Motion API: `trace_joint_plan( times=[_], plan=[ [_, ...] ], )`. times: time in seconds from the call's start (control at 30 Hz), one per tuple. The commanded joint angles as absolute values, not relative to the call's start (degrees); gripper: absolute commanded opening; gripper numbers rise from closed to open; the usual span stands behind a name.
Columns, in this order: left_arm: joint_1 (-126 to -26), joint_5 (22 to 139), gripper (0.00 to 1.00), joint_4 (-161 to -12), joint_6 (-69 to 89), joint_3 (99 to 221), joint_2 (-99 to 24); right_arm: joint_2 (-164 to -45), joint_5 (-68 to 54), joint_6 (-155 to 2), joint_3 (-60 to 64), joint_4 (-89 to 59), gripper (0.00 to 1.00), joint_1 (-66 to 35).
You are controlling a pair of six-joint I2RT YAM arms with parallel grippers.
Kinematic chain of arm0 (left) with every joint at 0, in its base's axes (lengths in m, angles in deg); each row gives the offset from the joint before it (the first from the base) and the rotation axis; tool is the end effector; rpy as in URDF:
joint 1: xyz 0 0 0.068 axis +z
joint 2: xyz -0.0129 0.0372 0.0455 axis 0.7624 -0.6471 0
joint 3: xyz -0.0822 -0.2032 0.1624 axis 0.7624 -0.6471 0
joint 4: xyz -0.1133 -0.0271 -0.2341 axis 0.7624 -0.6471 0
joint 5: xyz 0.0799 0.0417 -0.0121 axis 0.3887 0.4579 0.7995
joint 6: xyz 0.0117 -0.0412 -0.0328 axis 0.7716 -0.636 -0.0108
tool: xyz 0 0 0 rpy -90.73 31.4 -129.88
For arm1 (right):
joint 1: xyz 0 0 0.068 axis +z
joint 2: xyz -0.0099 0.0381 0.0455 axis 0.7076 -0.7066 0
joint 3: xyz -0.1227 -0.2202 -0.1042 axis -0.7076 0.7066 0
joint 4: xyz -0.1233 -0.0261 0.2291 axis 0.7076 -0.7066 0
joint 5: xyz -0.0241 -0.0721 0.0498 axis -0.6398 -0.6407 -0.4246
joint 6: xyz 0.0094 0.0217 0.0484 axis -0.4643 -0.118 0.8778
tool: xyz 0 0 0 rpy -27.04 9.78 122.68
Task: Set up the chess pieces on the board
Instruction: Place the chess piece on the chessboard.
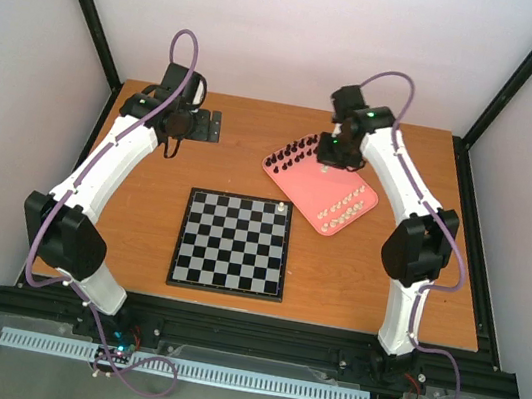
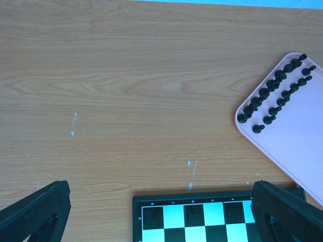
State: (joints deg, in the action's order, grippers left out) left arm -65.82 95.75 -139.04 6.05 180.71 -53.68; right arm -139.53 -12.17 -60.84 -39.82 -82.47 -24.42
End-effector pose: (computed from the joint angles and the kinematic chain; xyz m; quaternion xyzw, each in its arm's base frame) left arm 0.3305 -0.0913 0.3608 -0.0166 0.9349 -0.0426 0.3520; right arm 0.3956 0.1502 0.3148 0.0111 0.9798 0.0889 0.1787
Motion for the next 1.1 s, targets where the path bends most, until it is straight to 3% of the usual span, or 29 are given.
trace_joint_plan(
  times=[0.0, 0.2, 1.07],
  plan=[
    [-65.9, 96.1, 1.0, -138.2, 6.9, 181.0, -51.6, -136.1, -10.7, -57.1, -37.9, -86.2, 0.03, -18.9],
    [-65.9, 95.7, 1.0, -138.6, 7.1, 181.8, -51.6, -134.3, -8.0, -49.0, -29.8, -84.2, 0.03, -16.3],
    [-65.9, 94.9, 1.0, -138.7, 7.4, 179.8, -52.5, -141.6, -13.5, -46.0, -23.4, -73.9, 0.03, -7.9]
  ],
)
